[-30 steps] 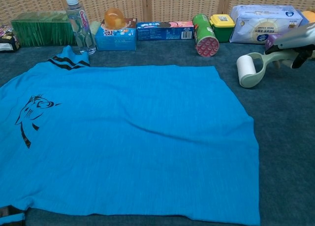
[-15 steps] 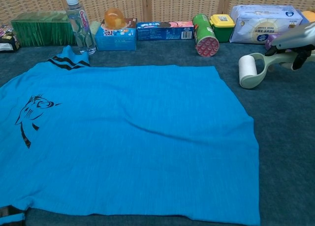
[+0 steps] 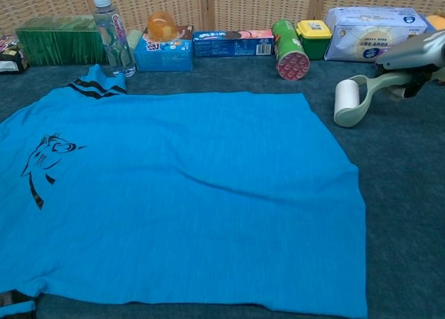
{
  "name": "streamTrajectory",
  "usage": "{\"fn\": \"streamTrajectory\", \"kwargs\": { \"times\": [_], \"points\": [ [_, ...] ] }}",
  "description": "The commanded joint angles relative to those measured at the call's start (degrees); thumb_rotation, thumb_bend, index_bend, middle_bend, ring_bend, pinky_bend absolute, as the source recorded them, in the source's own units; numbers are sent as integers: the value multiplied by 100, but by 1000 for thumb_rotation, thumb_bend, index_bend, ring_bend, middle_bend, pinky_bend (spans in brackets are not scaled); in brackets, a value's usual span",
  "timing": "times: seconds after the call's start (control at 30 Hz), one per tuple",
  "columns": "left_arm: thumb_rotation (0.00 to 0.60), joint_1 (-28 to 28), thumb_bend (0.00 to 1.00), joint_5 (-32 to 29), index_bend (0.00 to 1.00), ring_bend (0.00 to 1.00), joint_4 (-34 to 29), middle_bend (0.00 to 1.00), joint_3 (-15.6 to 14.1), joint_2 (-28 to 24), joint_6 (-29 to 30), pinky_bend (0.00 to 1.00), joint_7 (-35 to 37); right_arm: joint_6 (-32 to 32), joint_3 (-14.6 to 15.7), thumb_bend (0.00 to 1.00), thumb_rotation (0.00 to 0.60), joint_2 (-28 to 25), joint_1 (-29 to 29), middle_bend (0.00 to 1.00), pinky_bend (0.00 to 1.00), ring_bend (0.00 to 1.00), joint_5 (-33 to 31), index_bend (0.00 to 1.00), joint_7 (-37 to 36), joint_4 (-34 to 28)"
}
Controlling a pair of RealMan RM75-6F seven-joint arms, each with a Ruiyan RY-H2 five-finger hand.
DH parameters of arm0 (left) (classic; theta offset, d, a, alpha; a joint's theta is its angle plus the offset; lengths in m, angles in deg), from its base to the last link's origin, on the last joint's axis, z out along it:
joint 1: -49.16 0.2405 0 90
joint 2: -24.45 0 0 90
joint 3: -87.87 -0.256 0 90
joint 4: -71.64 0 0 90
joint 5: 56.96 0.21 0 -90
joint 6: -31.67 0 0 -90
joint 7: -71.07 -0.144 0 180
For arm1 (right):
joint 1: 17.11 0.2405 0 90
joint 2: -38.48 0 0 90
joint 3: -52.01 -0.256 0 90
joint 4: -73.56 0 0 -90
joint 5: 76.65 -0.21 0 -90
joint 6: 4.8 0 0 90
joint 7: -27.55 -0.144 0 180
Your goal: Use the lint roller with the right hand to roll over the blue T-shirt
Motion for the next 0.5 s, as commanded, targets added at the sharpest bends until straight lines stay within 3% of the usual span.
{"fn": "streamTrajectory", "kwargs": {
  "times": [0.03, 0.2, 0.5],
  "points": [
    [600, -19, 87, -8, 0, 0, 27, 0, 6, 0, -41, 18, 37, 98, -12, 960, 600, -62, 51, 882, 1000, 836, -38, 814, -106, -121],
    [600, -33, 88, -6, 0, 0, 55, 0, 13, 8, -70, 18, 80, -46, -113, 1000, 600, -159, 22, 884, 1000, 841, -131, 871, -267, -299],
    [600, -63, 88, 100, 0, 0, 76, 0, 13, 74, -99, 18, 145, -171, -298, 1000, 600, -932, 246, 879, 1000, 842, -130, 876, -525, -1434]
  ]
}}
